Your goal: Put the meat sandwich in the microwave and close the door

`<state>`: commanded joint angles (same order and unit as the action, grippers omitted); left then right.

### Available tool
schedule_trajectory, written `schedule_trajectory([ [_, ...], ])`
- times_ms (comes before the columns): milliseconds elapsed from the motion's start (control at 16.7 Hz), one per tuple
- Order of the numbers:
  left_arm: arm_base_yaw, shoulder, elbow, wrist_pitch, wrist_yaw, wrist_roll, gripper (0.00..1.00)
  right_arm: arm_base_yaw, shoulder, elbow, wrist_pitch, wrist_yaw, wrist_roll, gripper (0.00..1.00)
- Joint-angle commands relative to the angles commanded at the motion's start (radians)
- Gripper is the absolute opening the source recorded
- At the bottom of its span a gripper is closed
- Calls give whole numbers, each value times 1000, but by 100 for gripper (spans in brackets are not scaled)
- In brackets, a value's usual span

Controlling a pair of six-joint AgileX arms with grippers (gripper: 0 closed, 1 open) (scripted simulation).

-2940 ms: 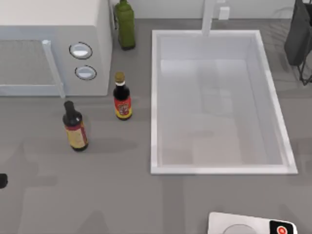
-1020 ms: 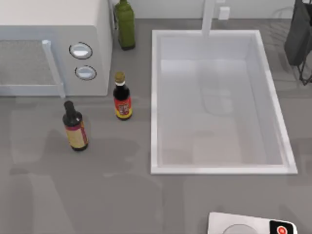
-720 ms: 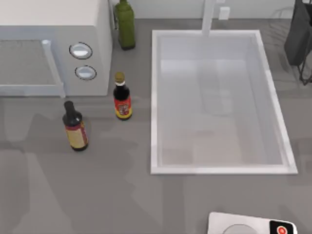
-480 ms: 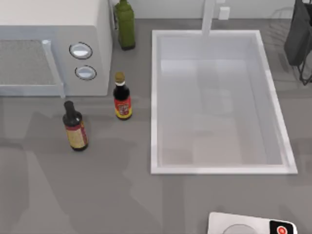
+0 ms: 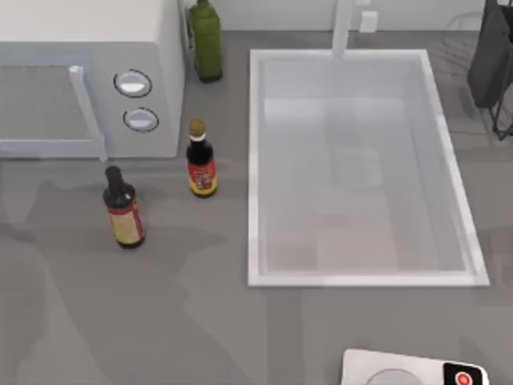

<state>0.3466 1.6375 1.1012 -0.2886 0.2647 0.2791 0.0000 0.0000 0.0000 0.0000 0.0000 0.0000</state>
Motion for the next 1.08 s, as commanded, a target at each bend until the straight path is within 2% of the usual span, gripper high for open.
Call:
schedule_trajectory([
  [780, 6, 112, -186, 301, 1, 4, 0, 0, 0, 0, 0, 0, 0, 100],
  [1080, 2, 111, -191, 306, 2, 3, 0, 0, 0, 0, 0, 0, 0, 100],
])
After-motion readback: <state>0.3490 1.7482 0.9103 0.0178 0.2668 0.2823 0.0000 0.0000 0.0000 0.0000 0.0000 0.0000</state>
